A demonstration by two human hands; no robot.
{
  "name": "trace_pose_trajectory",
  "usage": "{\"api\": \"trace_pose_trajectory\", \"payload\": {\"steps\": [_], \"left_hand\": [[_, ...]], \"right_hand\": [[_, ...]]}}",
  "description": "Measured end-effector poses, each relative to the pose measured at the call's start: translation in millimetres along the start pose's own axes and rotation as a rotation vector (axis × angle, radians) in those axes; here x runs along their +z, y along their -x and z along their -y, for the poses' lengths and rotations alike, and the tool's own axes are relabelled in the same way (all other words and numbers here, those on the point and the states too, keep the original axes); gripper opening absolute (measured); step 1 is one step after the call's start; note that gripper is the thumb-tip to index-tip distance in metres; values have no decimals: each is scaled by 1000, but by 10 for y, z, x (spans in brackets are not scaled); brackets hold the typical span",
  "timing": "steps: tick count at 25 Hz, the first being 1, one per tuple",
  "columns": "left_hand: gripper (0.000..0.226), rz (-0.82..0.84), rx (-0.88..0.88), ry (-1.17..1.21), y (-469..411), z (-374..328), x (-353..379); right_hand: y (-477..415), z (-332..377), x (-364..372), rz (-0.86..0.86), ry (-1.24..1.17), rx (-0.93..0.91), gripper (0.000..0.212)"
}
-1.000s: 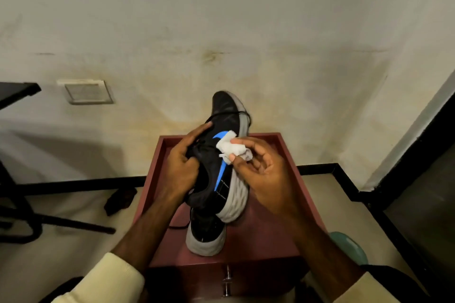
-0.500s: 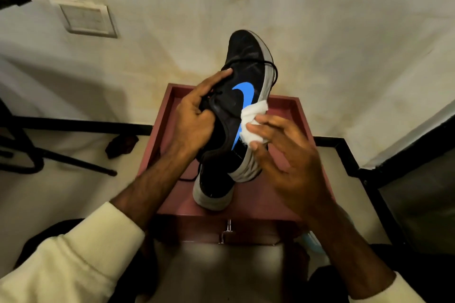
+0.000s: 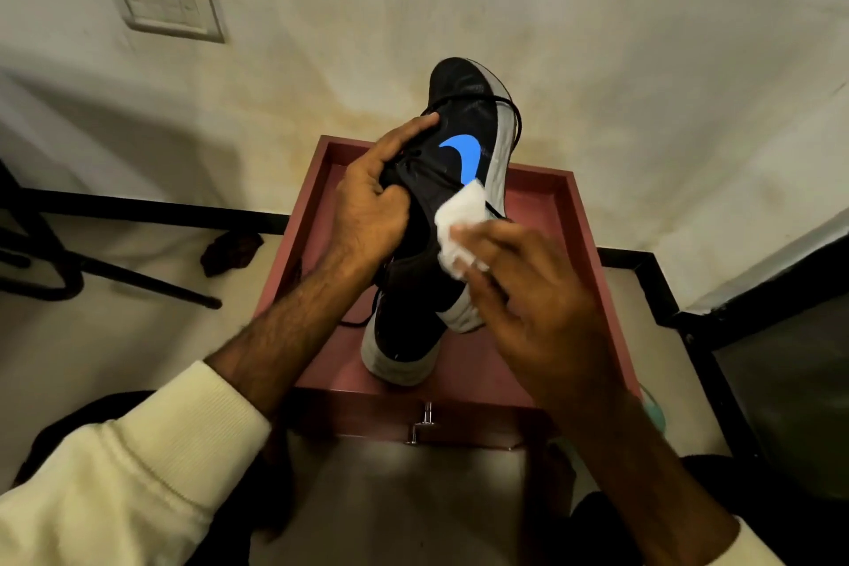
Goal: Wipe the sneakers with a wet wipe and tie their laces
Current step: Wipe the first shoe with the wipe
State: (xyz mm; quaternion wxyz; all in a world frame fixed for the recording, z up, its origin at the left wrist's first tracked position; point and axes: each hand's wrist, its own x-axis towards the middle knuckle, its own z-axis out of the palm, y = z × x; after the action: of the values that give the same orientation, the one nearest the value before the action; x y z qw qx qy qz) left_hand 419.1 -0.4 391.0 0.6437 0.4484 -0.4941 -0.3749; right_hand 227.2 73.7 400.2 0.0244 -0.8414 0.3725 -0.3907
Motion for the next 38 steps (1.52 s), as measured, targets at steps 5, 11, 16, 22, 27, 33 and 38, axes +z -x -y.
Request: {"api": "trace_pose_trajectory", "payload": {"steps": [5,11,16,22,27,33,38], "left_hand": [[69,31,-28,-18,7,5,29],[72,49,-38,-43,51,-77,-14],[77,190,71,-106,126,-118,128],[72,173,51,-180,193,-149,128],[71,238,171,-331,318,-185,217],[71,228,185,-360,333,-238,174],[72,374,385,-536,458,-220,240]], "right_hand": [[-94,-66,-97,24,-183,142,29],[-58,23,-55,85,-198,58,26],[-231,-102,-117,-92,-140,215,27],[-227,-142,-148,-47,4,32,27],[-411,-390,-297,-264,68,258,27],[-304,-353,-346,-186,109,159,22],[-391,-595,-513,-251,79,324,31]]}}
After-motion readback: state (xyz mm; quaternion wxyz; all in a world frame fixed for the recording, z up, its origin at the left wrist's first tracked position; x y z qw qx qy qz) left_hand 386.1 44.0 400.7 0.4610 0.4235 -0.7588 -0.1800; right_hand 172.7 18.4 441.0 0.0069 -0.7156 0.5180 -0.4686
